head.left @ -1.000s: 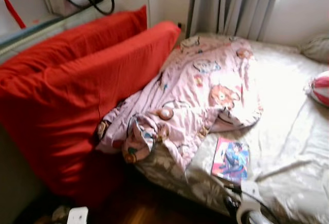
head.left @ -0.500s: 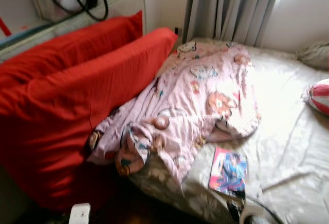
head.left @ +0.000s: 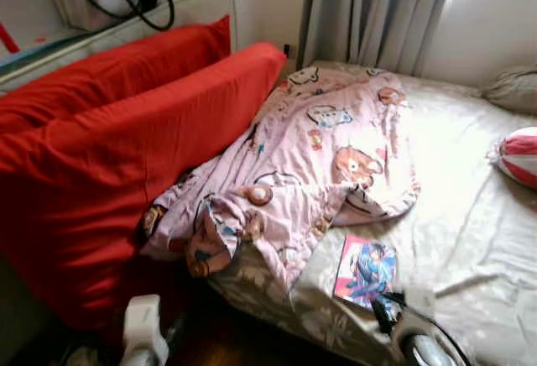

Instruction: Clean up the room

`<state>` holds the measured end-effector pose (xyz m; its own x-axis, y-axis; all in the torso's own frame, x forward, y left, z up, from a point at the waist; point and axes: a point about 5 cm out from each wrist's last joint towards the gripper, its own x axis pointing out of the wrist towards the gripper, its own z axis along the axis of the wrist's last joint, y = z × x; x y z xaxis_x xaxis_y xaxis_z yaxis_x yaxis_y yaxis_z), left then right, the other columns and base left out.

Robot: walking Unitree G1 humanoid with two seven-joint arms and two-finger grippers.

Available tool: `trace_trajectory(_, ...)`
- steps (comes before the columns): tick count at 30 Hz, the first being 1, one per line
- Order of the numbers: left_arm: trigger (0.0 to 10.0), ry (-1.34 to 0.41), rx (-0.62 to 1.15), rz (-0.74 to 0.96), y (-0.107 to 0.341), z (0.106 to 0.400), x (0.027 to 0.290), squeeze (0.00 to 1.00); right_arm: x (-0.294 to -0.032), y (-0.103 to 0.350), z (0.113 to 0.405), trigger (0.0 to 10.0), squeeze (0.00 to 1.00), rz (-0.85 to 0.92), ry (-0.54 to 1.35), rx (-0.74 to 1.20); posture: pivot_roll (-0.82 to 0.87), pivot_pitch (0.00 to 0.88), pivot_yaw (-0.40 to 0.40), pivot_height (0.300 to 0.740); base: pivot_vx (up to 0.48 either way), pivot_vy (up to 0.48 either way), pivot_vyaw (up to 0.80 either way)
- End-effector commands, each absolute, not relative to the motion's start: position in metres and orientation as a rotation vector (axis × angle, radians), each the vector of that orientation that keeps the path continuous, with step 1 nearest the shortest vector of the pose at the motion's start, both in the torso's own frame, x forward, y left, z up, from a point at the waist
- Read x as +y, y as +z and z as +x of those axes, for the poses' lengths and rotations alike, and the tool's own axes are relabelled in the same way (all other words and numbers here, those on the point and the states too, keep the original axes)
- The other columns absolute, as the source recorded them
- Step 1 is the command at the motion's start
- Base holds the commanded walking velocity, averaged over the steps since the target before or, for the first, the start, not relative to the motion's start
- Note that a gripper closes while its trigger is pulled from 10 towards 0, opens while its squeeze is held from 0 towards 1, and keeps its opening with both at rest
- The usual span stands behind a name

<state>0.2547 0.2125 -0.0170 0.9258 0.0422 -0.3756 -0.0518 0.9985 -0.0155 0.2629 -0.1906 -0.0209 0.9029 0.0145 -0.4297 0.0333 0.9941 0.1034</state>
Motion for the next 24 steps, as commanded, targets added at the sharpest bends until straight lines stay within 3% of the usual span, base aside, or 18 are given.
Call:
trace_trajectory(1, 10.0, 0.058, 0.371, -0.007, -0.019, 0.246, 0.222, 0.00, -0.200, -0.017, 0.262, 10.0, 0.00, 0.089, -0.037, 0.402, 0.06, 0.000, -0.033, 0.736, 0.000, 0.000, 0.00)
trace_trajectory(14, 10.0, 0.030, 0.097, 0.003, 0.018, 0.248, 0.235, 0.00, -0.214, 0.000, 0.258, 10.0, 0.00, 0.073, -0.070, 0.214, 0.06, 0.000, -0.038, 0.736, 0.000, 0.000, 0.00)
trace_trajectory(24, 10.0, -0.077, 0.037, -0.031, 0.040, 0.272, 0.217, 0.00, -0.200, 0.011, 0.269, 10.0, 0.00, 0.009, 0.098, 0.181, 0.05, 0.000, -0.027, 0.736, 0.000, 0.000, 0.00)
